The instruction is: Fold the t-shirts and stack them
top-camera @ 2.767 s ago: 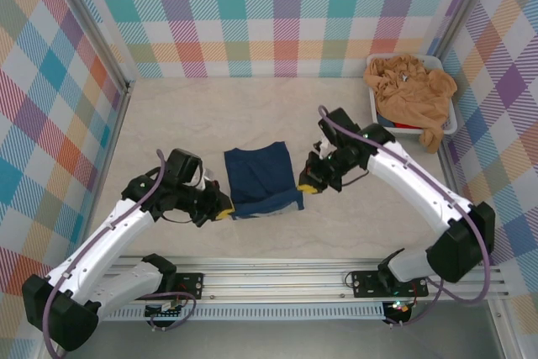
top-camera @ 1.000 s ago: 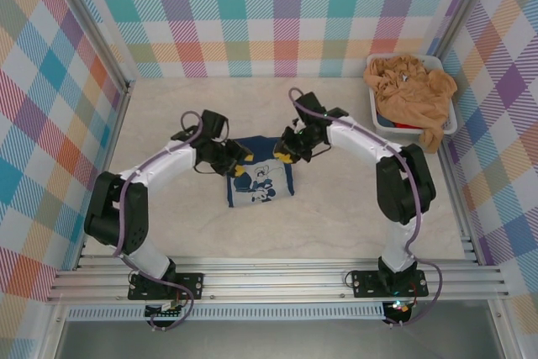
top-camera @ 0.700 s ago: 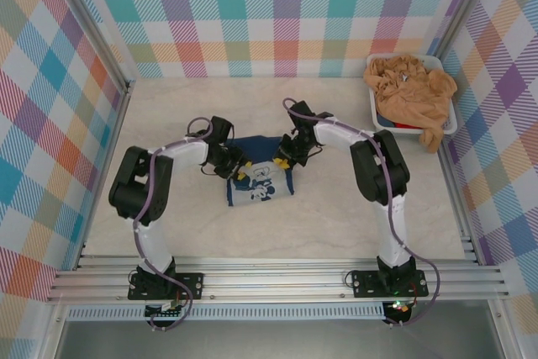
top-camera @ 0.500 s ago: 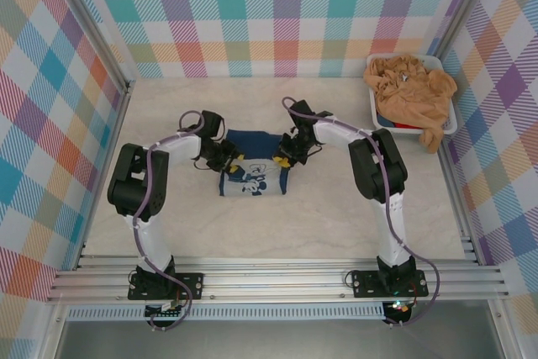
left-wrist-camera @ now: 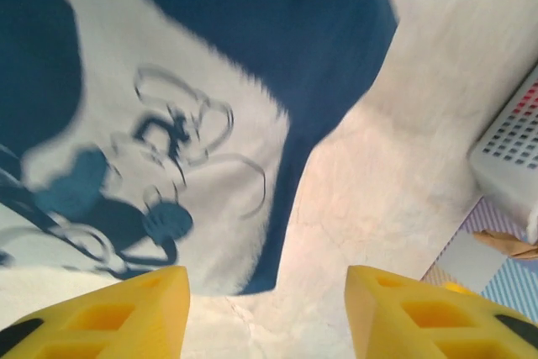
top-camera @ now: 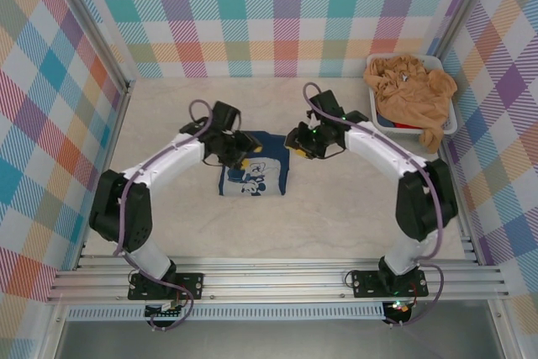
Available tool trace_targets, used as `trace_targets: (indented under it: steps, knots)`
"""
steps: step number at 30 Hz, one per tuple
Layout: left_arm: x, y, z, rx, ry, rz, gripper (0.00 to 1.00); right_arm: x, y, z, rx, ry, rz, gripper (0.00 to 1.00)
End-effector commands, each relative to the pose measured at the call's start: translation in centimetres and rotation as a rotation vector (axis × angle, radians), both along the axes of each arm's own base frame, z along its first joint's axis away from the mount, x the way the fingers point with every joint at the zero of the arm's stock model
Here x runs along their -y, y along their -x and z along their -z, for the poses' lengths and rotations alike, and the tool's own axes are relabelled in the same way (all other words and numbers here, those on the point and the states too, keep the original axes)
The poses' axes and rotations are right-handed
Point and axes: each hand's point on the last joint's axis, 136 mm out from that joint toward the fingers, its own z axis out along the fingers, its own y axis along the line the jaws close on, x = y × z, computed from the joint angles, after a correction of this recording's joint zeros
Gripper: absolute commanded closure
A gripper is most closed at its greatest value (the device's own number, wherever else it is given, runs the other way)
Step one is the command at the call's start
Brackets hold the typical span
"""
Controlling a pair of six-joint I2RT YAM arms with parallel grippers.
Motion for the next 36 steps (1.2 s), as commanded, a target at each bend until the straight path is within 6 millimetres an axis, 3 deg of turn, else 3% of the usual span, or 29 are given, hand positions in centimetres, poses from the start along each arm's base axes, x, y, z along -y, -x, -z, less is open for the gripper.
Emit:
trace_targets:
  steps: [1,6,12,18,23,28,31,33,36]
  knots:
    - [-0.2,0.4,3.9,-0.160,-0.066,-0.199,0.46,1.1,1.4,0.6,-0.035,0.010,0.031,0.63]
    - [-1.2,-0.5,4.8,-0.221,-0.185,-0.447,0.44,2.3,3.2,-1.0,-0.015,0.010,0.035,0.62]
    - [-1.1,-1.6,8.3,-0.333,-0.243,-0.618,0.43,3.5,5.4,-1.0,-0.023,0.013,0.048,0.62]
    - [-4.2,-2.1,12.0,-0.430,-0.325,-0.749,0.44,4.8,7.3,-0.6,-0.039,0.026,0.067,0.62]
    - [-10.1,-3.9,12.9,-0.453,-0.410,-0.787,0.46,6.0,8.4,-0.6,-0.039,0.039,0.090,0.62]
    - [-17.7,-6.5,13.1,-0.449,-0.471,-0.754,0.47,7.0,9.1,-0.2,-0.051,0.039,0.122,0.62]
    - [-22.2,-10.2,13.6,-0.392,-0.431,-0.717,0.48,7.5,9.4,-0.1,-0.055,0.044,0.134,0.62]
    - [-25.0,-13.9,13.9,-0.337,-0.410,-0.628,0.48,7.9,9.7,0.1,-0.060,0.050,0.143,0.62]
    - [-29.2,-16.4,14.5,-0.350,-0.442,-0.554,0.49,8.3,10.2,0.8,-0.081,0.048,0.167,0.61]
